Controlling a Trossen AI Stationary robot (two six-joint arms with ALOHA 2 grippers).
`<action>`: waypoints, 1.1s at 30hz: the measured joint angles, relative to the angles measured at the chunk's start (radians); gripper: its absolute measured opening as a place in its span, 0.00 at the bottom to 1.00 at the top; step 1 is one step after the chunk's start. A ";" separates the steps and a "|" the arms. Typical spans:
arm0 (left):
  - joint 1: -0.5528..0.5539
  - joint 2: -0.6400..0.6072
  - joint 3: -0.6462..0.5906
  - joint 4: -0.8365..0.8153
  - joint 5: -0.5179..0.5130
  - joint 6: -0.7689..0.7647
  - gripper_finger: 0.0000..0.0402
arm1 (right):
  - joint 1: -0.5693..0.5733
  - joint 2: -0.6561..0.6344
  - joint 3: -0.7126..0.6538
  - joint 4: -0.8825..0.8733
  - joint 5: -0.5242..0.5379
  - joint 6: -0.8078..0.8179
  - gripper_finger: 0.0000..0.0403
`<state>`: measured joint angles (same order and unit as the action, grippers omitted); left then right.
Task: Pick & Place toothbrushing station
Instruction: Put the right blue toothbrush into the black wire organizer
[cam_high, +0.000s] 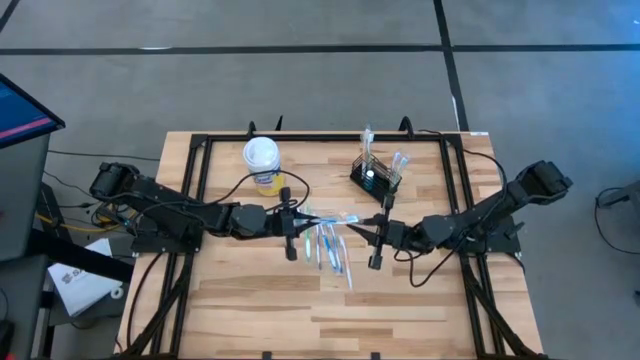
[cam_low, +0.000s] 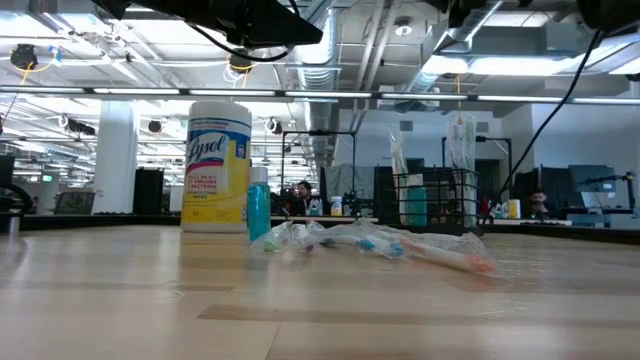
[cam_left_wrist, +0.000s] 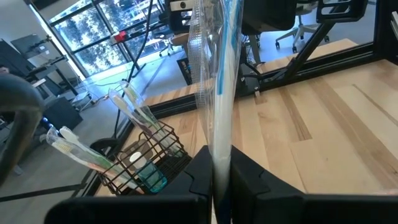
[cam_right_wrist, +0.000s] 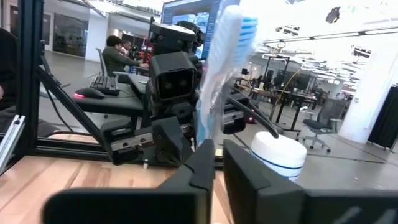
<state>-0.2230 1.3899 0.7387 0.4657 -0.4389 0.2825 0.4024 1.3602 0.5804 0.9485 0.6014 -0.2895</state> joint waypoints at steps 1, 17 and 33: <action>0.000 0.000 0.000 0.000 0.000 0.000 0.03 | -0.003 0.000 0.000 0.001 0.000 0.000 0.10; 0.000 0.000 0.000 0.008 0.000 0.000 0.04 | -0.023 0.002 0.000 0.123 -0.105 -0.028 0.42; 0.000 0.000 0.000 0.017 0.000 0.000 0.04 | -0.091 0.003 0.045 0.123 -0.269 0.071 0.34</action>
<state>-0.2230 1.3899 0.7387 0.4824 -0.4389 0.2825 0.3112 1.3628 0.6250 1.0711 0.3327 -0.2189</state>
